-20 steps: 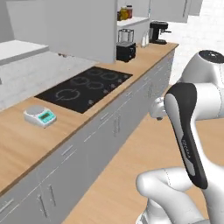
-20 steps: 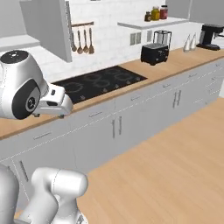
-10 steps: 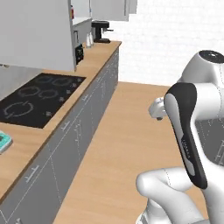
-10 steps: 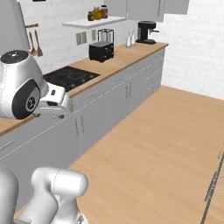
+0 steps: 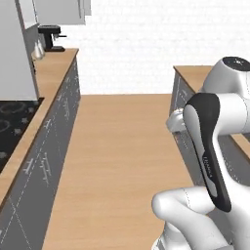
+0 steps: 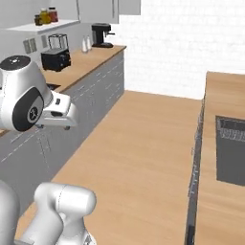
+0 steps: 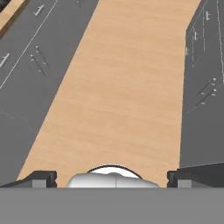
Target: Gather all objects into one cabinet and sort the glasses and bowls to opposite sides.
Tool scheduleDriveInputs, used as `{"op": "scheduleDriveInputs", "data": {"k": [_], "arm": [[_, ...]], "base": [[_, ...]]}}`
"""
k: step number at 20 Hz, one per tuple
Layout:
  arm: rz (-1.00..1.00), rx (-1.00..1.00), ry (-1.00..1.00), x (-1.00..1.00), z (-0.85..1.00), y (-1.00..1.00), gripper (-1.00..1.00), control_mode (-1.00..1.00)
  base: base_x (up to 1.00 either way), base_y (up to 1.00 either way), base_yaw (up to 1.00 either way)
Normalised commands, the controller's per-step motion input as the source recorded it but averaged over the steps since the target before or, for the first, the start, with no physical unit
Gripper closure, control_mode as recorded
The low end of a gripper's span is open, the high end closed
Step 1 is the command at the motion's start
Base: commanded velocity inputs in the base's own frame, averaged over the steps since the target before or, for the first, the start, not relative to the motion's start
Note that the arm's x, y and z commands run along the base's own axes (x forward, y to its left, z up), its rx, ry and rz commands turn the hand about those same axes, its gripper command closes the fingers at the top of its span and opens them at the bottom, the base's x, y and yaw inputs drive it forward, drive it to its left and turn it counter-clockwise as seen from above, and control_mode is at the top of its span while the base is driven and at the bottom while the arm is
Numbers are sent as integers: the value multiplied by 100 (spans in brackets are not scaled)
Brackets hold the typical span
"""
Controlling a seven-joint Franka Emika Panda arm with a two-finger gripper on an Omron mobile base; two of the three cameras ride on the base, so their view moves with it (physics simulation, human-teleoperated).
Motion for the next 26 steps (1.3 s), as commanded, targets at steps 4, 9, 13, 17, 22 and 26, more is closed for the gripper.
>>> {"op": "scheduleDriveInputs", "data": {"k": [4, 9, 13, 17, 22, 26], "arm": [[0, 0, 0, 0, 0, 0, -100, 100], [0, 0, 0, 0, 0, 0, -100, 100], [0, 0, 0, 0, 0, 0, -100, 100], [0, 0, 0, 0, 0, 0, -100, 100], [0, 0, 0, 0, 0, 0, -100, 100], [0, 0, 0, 0, 0, 0, -100, 100]], "base": [[66, 0, -47], [91, 2, -37], [100, 22, -13], [100, 15, 0], [100, 26, 0], [100, 38, 0]]}}
